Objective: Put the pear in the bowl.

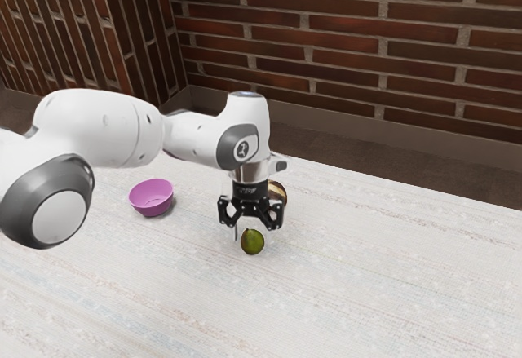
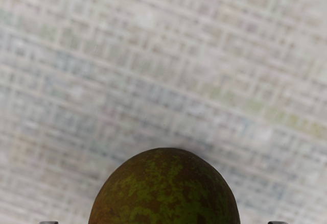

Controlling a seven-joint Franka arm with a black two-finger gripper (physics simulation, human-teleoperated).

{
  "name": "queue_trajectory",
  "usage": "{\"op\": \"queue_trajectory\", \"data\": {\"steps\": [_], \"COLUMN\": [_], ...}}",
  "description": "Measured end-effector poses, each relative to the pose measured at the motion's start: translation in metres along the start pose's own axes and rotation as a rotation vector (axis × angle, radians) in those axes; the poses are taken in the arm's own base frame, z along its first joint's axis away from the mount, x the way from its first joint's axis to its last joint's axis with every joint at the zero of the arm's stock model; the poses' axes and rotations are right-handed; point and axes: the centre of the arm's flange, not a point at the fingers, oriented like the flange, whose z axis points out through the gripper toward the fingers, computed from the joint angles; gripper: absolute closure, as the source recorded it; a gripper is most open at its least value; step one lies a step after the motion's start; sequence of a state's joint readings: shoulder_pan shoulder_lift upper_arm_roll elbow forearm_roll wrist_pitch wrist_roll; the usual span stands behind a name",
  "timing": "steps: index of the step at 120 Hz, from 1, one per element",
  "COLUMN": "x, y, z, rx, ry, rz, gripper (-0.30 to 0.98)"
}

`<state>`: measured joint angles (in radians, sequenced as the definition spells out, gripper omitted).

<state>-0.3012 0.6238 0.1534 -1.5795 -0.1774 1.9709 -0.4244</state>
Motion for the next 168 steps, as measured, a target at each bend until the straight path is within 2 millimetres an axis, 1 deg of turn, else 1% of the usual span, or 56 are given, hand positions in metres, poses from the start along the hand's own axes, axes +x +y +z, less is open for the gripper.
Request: {"op": "queue_trajectory", "data": {"steps": [25,45,65,83,96,104,112,128,135,145,155,168], "x": [0.002,0.003,0.004,0.004,0.004,0.006,0.013,0.031,0.039,0.052,0.063,0.073], "y": [-0.003,-0.003,-0.003,-0.004,-0.006,-0.013,-0.031,-0.081,-0.106,-0.151,-0.195,-0.242], "z": [0.012,0.015,0.013,0.009,-0.002,-0.014,-0.027,-0.053,-0.064,-0.078,-0.083,-0.082], "rx": [-0.006,-0.011,-0.014,-0.017,-0.026,-0.035,-0.047,-0.079,-0.093,-0.113,-0.127,-0.136], "ry": [-0.010,-0.007,-0.002,0.003,0.016,0.030,0.043,0.070,0.082,0.099,0.105,0.102], "rz": [-0.034,-0.049,-0.060,-0.068,-0.073,-0.085,-0.112,-0.189,-0.227,-0.295,-0.361,-0.431], "gripper": [0.26,0.32,0.36,0.38,0.39,0.40,0.41,0.42,0.43,0.44,0.44,0.45]}}
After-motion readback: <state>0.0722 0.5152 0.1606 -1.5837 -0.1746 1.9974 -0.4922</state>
